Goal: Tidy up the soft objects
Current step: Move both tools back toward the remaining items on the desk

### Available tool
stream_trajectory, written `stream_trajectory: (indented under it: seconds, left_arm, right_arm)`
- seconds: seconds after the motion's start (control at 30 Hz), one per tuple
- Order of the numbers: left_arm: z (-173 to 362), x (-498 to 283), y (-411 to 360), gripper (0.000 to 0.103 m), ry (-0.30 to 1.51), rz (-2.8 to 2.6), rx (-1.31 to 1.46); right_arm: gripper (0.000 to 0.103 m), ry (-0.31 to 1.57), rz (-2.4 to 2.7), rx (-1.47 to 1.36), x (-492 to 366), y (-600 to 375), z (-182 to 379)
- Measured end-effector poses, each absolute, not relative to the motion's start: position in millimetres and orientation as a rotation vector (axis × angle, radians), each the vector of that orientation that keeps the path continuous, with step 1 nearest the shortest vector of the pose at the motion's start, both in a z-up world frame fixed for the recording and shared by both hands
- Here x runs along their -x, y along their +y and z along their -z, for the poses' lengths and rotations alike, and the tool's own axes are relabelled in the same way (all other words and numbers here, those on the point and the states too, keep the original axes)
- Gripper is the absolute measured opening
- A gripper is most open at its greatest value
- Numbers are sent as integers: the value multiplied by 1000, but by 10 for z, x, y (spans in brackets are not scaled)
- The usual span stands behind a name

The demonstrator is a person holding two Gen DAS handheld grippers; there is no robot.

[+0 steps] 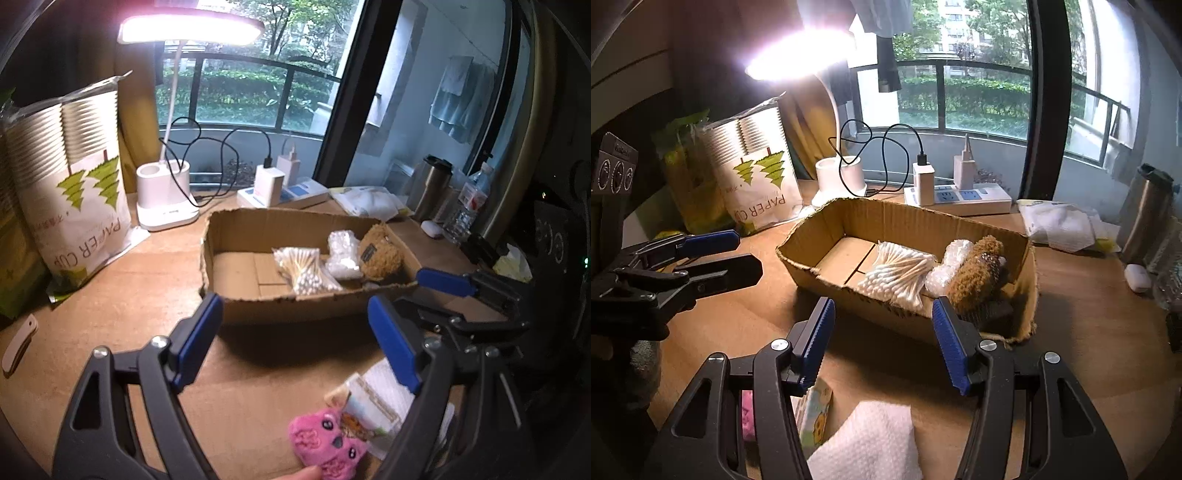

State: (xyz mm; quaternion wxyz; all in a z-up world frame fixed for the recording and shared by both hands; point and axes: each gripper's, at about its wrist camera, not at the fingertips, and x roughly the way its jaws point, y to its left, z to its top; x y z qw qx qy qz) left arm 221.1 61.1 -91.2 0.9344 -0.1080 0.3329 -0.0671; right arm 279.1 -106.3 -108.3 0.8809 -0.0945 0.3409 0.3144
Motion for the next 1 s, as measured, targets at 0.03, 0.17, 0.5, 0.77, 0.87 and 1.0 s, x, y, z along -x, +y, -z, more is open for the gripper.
stream_trajectory:
  seconds: [0.03, 0.17, 0.5, 0.77, 0.87, 1.0]
  left_arm:
    - [914, -2187, 602, 82, 680, 140, 221]
    - [929, -2067, 567, 82, 677, 151, 226]
    - [1068, -1808, 484, 82, 693, 163, 244]
    - [1225, -1655, 437, 82, 722, 170, 249]
    - [1274, -1611, 423, 82, 733, 170, 248]
    - [1291, -1577, 415, 82, 738, 168, 249]
  right_arm:
    - [59, 710, -653, 198, -2764, -1065, 1079]
    - [59, 711, -643, 203, -2618, -1100, 1070]
    - [59, 768, -620, 241, -2284, -1225, 1270]
    - [59, 850, -614, 275, -2051, -1256, 1557]
    - [59, 869, -624, 281, -1994, -1237, 1637]
    - [55, 895, -640, 299, -1955, -1177, 1731]
